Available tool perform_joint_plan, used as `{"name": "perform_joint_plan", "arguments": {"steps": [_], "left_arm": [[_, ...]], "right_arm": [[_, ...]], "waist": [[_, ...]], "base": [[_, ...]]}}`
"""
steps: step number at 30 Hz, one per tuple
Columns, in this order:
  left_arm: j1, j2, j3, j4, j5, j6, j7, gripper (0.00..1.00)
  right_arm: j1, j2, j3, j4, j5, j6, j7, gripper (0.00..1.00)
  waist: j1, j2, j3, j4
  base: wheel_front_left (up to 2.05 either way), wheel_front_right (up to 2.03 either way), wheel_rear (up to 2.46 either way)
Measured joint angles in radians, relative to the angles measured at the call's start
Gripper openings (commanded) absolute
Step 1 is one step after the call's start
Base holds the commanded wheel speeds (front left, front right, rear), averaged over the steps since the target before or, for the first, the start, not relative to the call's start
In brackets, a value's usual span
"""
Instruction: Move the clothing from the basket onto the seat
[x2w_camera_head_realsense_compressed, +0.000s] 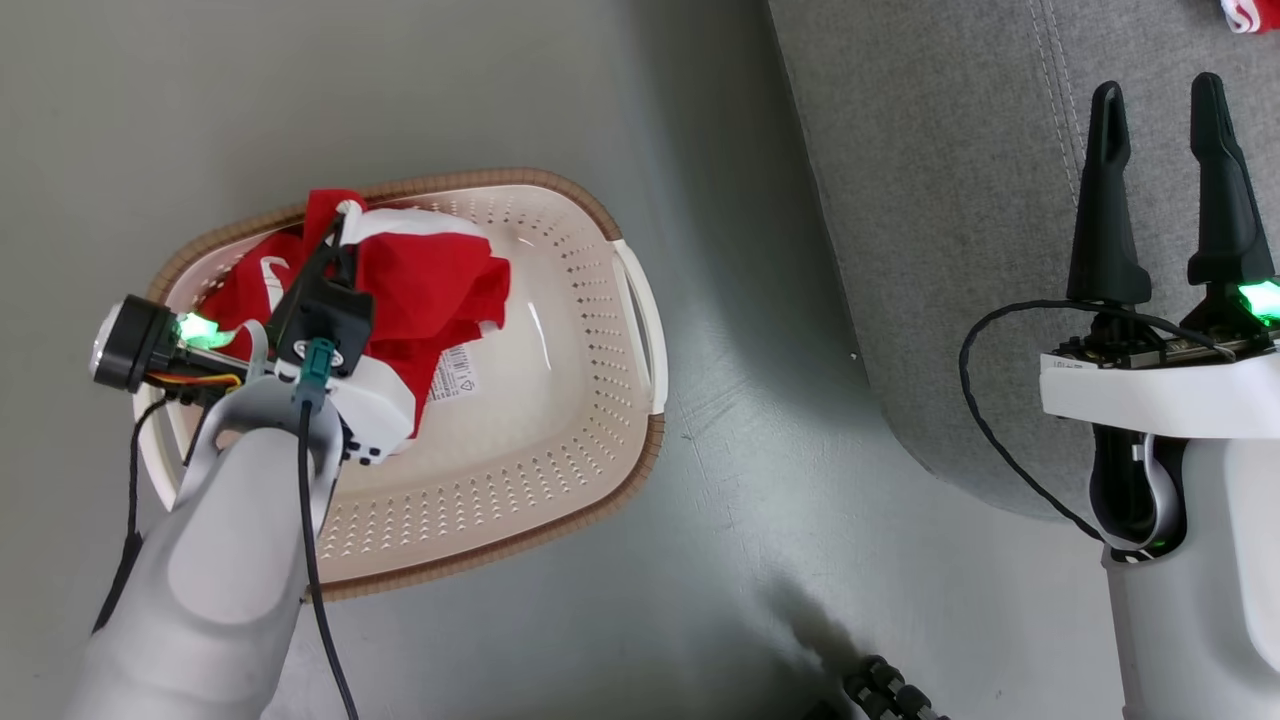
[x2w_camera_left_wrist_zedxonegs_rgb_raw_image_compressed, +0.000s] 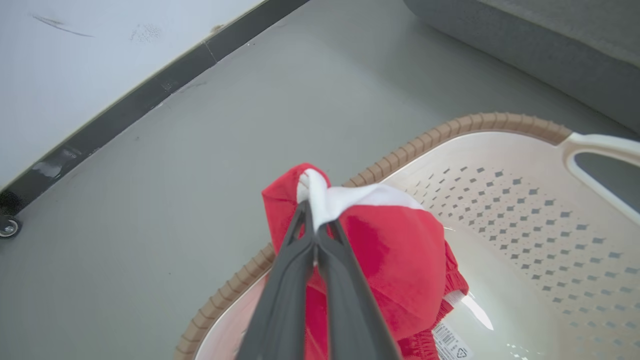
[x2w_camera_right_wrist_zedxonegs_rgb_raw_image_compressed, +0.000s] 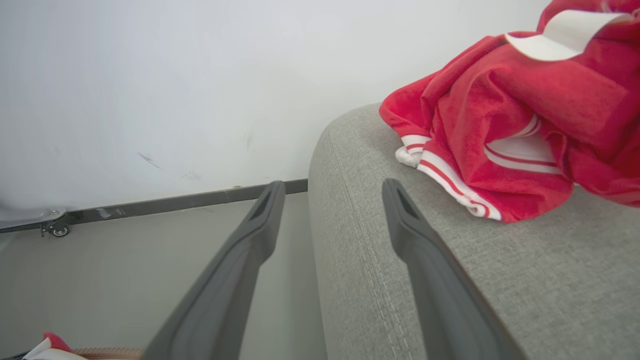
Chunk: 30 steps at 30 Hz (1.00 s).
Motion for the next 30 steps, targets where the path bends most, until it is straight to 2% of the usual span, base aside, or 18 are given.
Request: {"name": "perform_joint_plan", "arguments": {"steps": [18,30], "left_arm": [[0.077,0.006,0.017,-0.171,-0.053,0.001,-0.001,0.00],[0.125,0.002,0.037,-0.272,-0.091,0.022,-0.001,0.00]], "right_arm": [[0.000,-0.001,-0.019,0.000,-0.045,0.000,-0.001,1.00],[0.000,-0.003,-0.019,0.001,-0.081,0.000,-0.001,1.00]], "waist": [[0.0000,0.0000,-0.063,0.050],[0.0000,0.0000,-0.121,0.091]], "base": [[0.00,0.00,0.00],[0.00,0.00,0.00]]}}
